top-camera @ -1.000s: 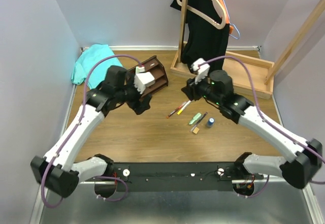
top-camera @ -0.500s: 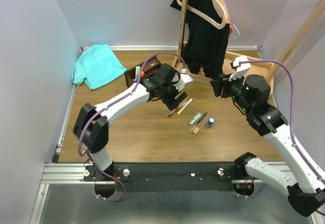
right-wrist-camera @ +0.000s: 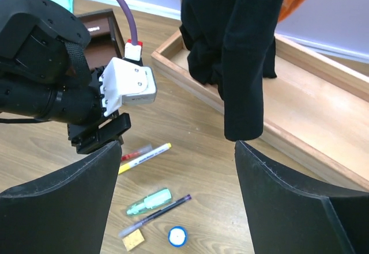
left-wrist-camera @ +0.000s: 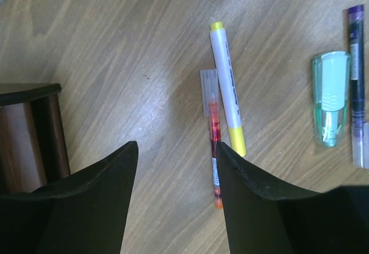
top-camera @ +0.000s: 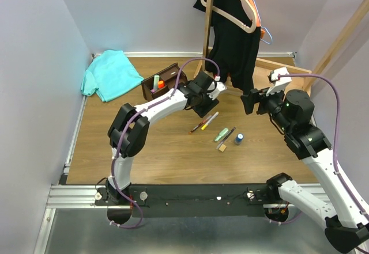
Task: Sort the stationery into containers
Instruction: Pick up the pen from the center of the board.
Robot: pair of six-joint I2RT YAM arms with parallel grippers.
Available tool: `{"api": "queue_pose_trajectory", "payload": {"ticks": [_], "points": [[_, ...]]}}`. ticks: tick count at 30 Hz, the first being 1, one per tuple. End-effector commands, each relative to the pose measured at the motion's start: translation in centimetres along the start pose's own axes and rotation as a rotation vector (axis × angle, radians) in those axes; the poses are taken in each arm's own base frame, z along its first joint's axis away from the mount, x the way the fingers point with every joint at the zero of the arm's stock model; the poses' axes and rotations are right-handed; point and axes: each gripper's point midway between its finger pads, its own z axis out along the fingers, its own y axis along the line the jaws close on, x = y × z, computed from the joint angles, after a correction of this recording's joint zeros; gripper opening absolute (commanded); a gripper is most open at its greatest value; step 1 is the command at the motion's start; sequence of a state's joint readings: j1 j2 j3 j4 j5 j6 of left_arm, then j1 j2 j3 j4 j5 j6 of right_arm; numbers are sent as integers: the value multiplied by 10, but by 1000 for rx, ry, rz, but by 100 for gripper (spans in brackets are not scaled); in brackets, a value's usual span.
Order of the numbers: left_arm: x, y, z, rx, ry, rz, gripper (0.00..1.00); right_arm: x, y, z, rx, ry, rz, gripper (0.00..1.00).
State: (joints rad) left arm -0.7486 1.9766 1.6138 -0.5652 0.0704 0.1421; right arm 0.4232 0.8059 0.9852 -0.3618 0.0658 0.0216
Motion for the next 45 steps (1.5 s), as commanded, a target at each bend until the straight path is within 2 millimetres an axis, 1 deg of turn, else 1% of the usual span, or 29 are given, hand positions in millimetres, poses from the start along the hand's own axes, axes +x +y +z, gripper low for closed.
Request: {"api": "queue_pose_trajectory", "payload": {"ticks": [1,3,7,10,21,28,37,45], "points": [[2,2,15,-16,16,22,64,14,-2,0,2,22,-12,87],[4,-1,19,-4,22,25,62,15,-3,-1,3,20,-13,87],[10,-6,32,13,45,25,61,18,-2,-1,2,26,-14,87],[9,-10,37,27,46,27,61,21,-4,-1,9,32,-14,87],[20,-19,48,44,78,37,61,29,-6,-1,19,41,-14,87],[26,-22,57,41,100,47,61,32,-8,-3,25,46,-12,87],[30,-19,68,29,117,66,61,35,-9,-4,31,47,-11,87],[35,-20,74,35,131,72,57,37,-9,-3,28,47,-11,87]]}}
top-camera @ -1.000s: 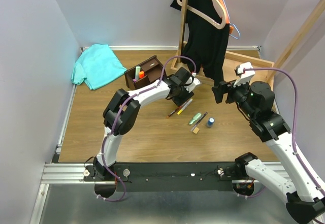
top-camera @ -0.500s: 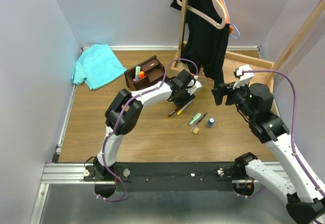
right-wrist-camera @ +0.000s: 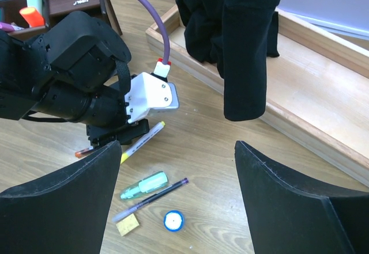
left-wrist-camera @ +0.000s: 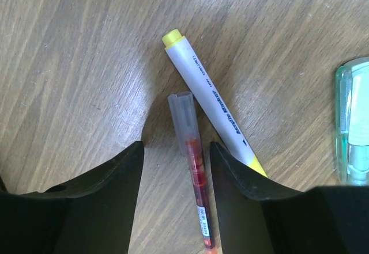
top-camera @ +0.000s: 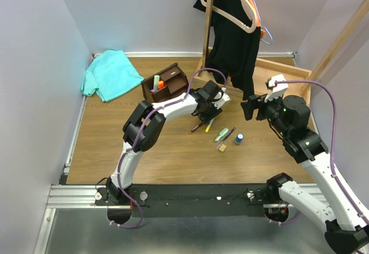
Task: Sort the stationery into containers
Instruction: Pick up the pen from the center of the board, then place the pen in the storage box.
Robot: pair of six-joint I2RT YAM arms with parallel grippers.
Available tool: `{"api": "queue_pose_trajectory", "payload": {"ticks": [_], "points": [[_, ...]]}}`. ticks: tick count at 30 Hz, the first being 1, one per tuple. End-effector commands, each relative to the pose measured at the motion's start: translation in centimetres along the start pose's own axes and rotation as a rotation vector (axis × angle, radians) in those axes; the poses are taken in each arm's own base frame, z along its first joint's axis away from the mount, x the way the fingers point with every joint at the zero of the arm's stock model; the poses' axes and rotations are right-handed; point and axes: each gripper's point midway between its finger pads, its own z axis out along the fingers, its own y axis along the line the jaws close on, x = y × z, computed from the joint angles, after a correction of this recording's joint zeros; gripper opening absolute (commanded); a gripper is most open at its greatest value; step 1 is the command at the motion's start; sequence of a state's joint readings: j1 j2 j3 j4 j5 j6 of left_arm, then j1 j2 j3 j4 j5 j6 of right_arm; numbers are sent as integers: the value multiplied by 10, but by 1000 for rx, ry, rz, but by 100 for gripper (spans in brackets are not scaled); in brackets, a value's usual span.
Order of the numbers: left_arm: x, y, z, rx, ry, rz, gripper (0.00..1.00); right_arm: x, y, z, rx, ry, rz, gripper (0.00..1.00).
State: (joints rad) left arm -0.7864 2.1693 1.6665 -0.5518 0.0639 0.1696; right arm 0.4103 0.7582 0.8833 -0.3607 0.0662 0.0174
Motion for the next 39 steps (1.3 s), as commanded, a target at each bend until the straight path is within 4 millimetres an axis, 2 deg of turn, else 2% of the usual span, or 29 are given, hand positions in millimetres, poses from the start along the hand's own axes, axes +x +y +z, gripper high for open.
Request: {"api": "queue_pose_trajectory", "payload": {"ticks": [1,2,4,5,8,9,12,15,16,18,19,20,21,22,24,25,27,28,30,31,32,34,35,37,39], "points": [[3,-2,13,-2,19,21,56,2,-4,0,12,-4,-6,87],[4,-2,14,1,20,22,55,4,-4,0,14,-1,-6,87],[6,-5,15,16,29,21,45,4,-5,0,17,2,-6,87],[8,-6,16,23,34,21,35,4,-5,0,17,4,-7,87],[13,-11,13,45,49,11,17,2,-6,-1,22,4,-7,87],[15,-12,11,44,53,8,0,1,-7,-1,23,5,-6,87],[15,-8,-5,34,47,-1,0,-5,-10,0,32,4,-44,87],[1,1,-39,36,9,-43,0,-13,-12,1,37,0,-62,87],[-14,6,-66,31,-46,-48,0,-14,-12,1,38,2,-72,87],[-29,13,-96,49,-109,-65,0,-18,-13,3,40,4,-81,87],[-44,16,-126,44,-168,-55,0,-18,-14,4,38,7,-90,87],[-52,15,-141,68,-210,-50,0,-20,-14,4,36,4,-95,86],[-57,25,-157,66,-253,-58,0,-20,-13,5,30,7,-100,86],[-70,27,-185,69,-338,-41,0,-20,-13,9,25,10,-109,86],[-81,31,-214,93,-447,-18,0,-20,-12,12,19,13,-114,85],[-86,49,-238,43,-557,-18,0,-19,-10,17,5,20,-118,85],[-91,63,-262,-1,-694,-13,0,-24,-9,20,-5,18,-121,83],[-91,80,-282,-76,-825,6,0,-24,-8,23,-17,22,-126,83],[-88,93,-298,-178,-945,63,0,-23,-9,31,-16,39,-147,82],[-82,107,-297,-282,-1014,83,0,-28,-3,33,-52,32,-149,81],[-79,113,-310,-349,-1057,110,0,-26,-2,39,-63,46,-156,80],[-75,128,-309,-438,-1091,149,0,-31,2,44,-84,44,-165,80],[-71,141,-311,-466,-1100,129,0,-31,4,47,-92,48,-168,79],[-70,154,-314,-484,-1144,99,0,-29,5,54,-104,61,-170,79],[-65,167,-303,-502,-1139,87,0,-31,6,59,-108,67,-181,79]]}}
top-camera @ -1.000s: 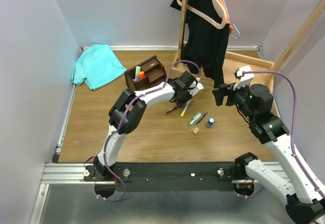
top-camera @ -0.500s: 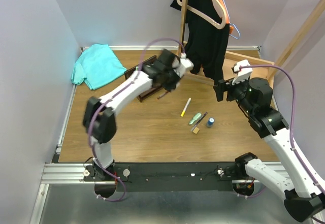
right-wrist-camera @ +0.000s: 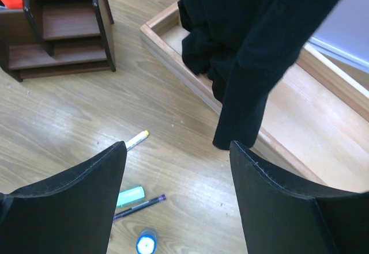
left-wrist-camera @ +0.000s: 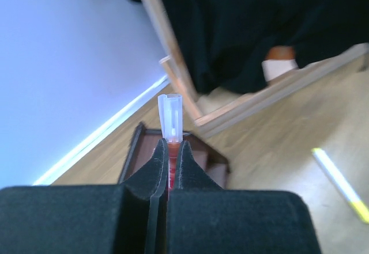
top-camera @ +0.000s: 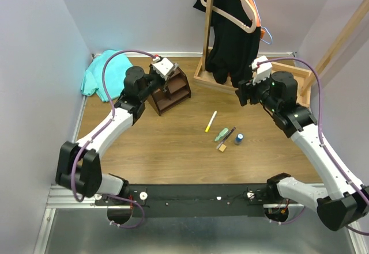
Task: Sort the stationery into containers
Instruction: Place the pen in the storage box.
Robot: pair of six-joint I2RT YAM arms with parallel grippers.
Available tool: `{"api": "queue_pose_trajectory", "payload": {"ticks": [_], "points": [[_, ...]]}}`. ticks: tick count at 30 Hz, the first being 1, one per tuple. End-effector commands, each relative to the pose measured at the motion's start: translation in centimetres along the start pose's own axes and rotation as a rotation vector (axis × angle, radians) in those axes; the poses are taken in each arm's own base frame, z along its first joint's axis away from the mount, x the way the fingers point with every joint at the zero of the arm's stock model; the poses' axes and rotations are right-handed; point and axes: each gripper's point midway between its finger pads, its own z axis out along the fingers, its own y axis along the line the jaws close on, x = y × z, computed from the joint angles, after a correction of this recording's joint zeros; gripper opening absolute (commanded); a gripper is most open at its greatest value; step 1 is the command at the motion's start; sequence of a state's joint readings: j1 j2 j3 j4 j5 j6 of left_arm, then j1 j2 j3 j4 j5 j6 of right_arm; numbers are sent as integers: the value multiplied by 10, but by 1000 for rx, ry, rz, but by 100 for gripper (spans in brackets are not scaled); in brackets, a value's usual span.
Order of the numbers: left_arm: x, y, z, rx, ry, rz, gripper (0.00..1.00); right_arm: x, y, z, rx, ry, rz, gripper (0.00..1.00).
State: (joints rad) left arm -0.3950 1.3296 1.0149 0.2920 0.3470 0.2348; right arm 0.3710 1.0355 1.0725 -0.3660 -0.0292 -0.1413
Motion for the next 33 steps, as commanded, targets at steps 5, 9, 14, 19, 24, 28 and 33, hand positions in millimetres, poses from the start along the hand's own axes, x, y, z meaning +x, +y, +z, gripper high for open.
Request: {"api": "queue_pose_trajectory", "payload": {"ticks": [5,9,14,19,24,28,33], "points": [[11,74,10,-189,-140,40,0,-20,5,12,-69,-20,-84,79],[34,84,9,-186,-100,4,0,-18,3,18,-64,-10,-92,79],[63,84,13,-174,-64,-34,0,-15,4,27,-75,6,-96,79],[78,85,21,-171,-71,-67,0,-12,4,32,-79,32,-106,79],[88,84,23,-176,-69,-90,0,-7,5,38,-85,52,-111,79],[92,85,17,-196,-62,-102,0,-6,5,41,-89,57,-111,79],[103,84,6,-226,-30,-126,17,-4,5,47,-93,63,-110,79]]}}
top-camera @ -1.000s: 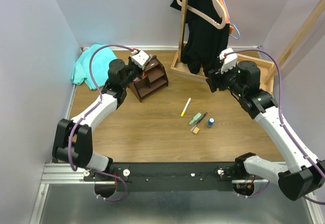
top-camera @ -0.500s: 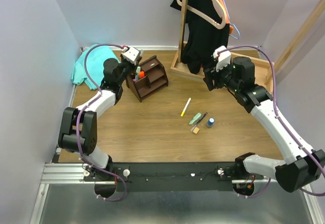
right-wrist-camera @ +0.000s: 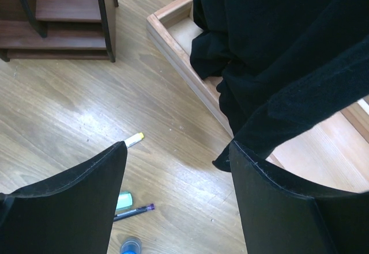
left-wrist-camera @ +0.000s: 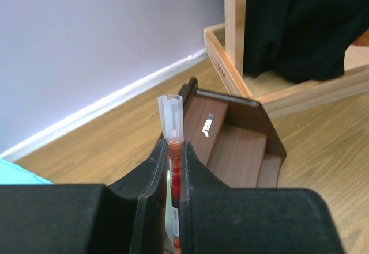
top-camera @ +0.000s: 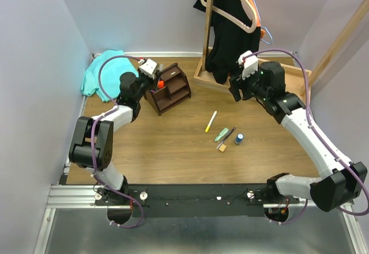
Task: Sort the stationery into containers
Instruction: Place the pen in the storage box.
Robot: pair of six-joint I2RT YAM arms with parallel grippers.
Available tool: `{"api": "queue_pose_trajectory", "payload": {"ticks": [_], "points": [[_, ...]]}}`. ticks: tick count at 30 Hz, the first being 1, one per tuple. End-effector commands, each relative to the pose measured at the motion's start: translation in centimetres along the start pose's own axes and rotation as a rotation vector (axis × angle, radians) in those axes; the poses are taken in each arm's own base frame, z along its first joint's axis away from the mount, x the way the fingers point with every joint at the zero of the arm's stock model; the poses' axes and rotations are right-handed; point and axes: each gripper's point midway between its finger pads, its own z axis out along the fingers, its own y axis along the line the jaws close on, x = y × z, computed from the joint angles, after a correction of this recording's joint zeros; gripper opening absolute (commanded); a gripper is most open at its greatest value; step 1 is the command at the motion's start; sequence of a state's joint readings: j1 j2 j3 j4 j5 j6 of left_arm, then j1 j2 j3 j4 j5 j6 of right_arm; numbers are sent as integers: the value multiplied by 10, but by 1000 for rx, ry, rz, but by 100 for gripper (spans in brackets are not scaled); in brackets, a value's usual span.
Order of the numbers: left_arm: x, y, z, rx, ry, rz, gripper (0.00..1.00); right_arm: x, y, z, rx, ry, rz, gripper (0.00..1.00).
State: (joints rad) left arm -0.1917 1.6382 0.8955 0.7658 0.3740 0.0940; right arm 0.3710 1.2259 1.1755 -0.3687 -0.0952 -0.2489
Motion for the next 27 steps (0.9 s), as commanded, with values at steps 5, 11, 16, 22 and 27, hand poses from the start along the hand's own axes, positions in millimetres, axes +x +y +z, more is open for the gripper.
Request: {"api": "queue_pose_trajectory", "payload": {"ticks": [5,11,16,22,27], "points": [[-11,12,-21,-57,-27,-12,21,-12,-1,6,-23,-24,-6,79],[-47,17,-36,-80,-74,6,36,-18,0,6,-31,-38,-3,80],[-74,7,-46,-31,-78,3,68,-20,3,0,-41,-49,5,80],[-80,-15,-59,65,-53,-39,72,-17,5,-9,-36,-74,14,80],[-63,-92,-65,321,140,-66,72,-6,1,-22,17,-66,61,81]]}}
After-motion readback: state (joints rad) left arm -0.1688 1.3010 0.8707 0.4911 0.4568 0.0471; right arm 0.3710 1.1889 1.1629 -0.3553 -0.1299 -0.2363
